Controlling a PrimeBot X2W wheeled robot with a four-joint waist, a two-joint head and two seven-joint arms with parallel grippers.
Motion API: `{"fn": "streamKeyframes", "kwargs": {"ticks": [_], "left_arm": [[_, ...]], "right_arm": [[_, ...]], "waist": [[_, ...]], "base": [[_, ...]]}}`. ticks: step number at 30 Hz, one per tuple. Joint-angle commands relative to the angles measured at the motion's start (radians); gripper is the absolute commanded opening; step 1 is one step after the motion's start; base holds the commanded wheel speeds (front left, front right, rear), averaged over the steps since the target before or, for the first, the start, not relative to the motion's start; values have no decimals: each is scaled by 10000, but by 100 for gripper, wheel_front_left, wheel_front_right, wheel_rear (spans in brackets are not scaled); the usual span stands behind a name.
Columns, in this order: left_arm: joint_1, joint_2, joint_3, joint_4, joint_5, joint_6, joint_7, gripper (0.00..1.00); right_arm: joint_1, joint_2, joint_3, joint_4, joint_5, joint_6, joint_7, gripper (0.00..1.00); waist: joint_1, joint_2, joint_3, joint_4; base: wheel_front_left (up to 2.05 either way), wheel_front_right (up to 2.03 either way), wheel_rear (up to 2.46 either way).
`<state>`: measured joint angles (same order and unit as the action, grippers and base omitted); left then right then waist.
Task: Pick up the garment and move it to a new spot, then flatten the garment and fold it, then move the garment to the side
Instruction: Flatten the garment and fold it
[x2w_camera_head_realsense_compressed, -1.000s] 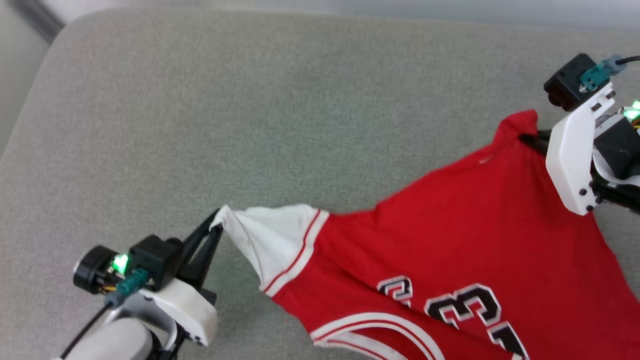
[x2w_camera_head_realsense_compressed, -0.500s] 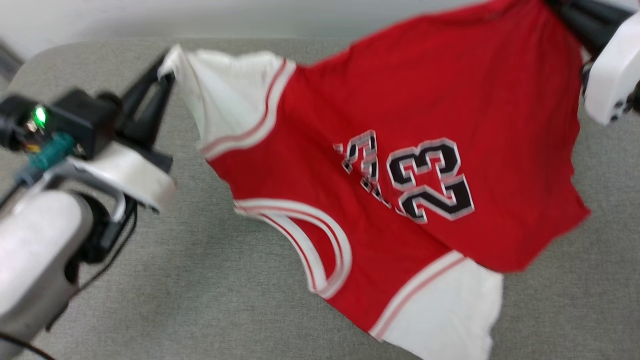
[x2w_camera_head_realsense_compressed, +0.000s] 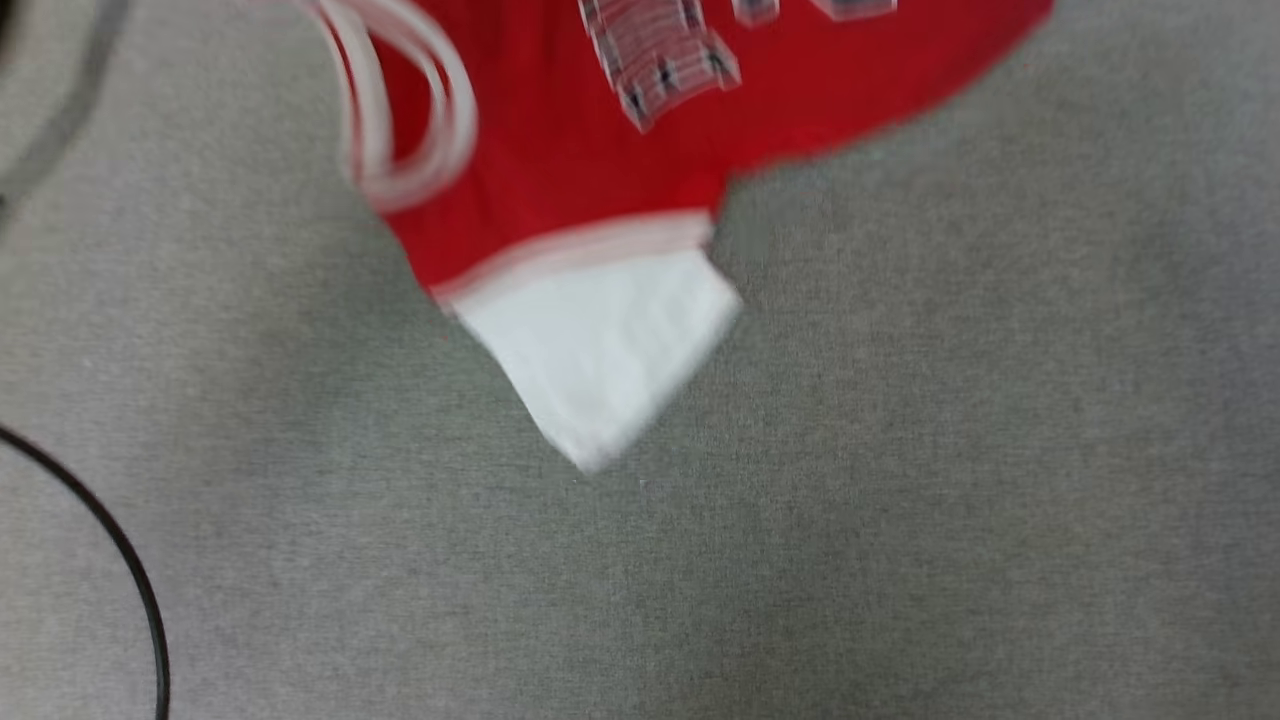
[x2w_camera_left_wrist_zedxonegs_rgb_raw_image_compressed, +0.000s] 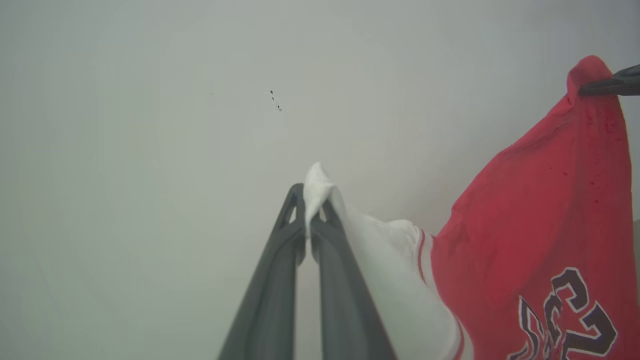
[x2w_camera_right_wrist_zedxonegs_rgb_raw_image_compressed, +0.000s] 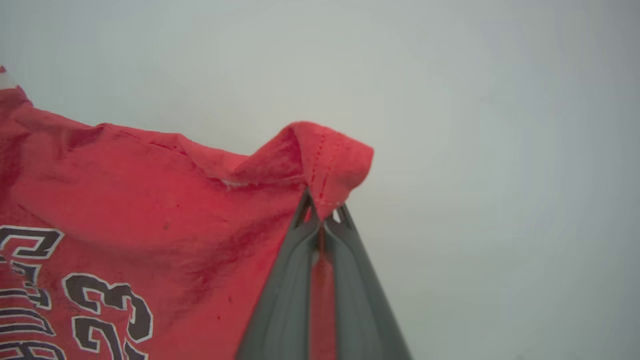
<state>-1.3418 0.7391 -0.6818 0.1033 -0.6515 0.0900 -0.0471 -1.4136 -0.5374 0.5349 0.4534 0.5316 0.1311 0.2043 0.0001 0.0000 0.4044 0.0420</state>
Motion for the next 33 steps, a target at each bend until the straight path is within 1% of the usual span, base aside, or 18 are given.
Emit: {"fn": "streamKeyframes", "kwargs": {"ticks": [1,6,10,15,19,24,27,33], "left_arm": [[-625,-134,101,258,50,-180,58,0],[-2870,-618,207,1331,380,-799,213,0],[-4441,-1026,226,2363,596,-1275,113,0],[-5946,-1561,305,3579,606,-1688,-159,0],[-6725,-1733,117,4359,767,-1915,-332,0],[-6642,-1881,-112,5163,609,-2058,-652,0],[-6153,-2015,-292,5548,416,-2117,-908,0],[-4827,-1970,-793,6114,172,-2174,-1453,0]], "right_arm": [[-510,146,-88,166,-265,-7,63,0],[-2190,508,-452,843,-1084,-7,53,0],[-3390,767,-557,1379,-1606,-7,-44,0],[-4619,881,-406,1928,-2093,-7,-194,0],[-5172,1013,-204,2320,-2216,-7,-371,0],[-5026,1190,196,2804,-2103,-7,-671,0],[-4685,1112,684,2940,-1995,-7,-895,0],[-3490,964,1556,3173,-1376,-7,-1348,0]], "waist": [[-1,0,498,-54],[-1,0,1189,-8],[-1,0,1603,32],[-1,0,2018,107],[-1,0,2283,104],[-1,0,2445,117],[-1,0,2455,194],[-1,0,2142,176]], "base": [[0,0,0],[0,0,0],[0,0,0],[0,0,0],[0,0,0],[0,0,0],[0,0,0],[0,0,0]]}}
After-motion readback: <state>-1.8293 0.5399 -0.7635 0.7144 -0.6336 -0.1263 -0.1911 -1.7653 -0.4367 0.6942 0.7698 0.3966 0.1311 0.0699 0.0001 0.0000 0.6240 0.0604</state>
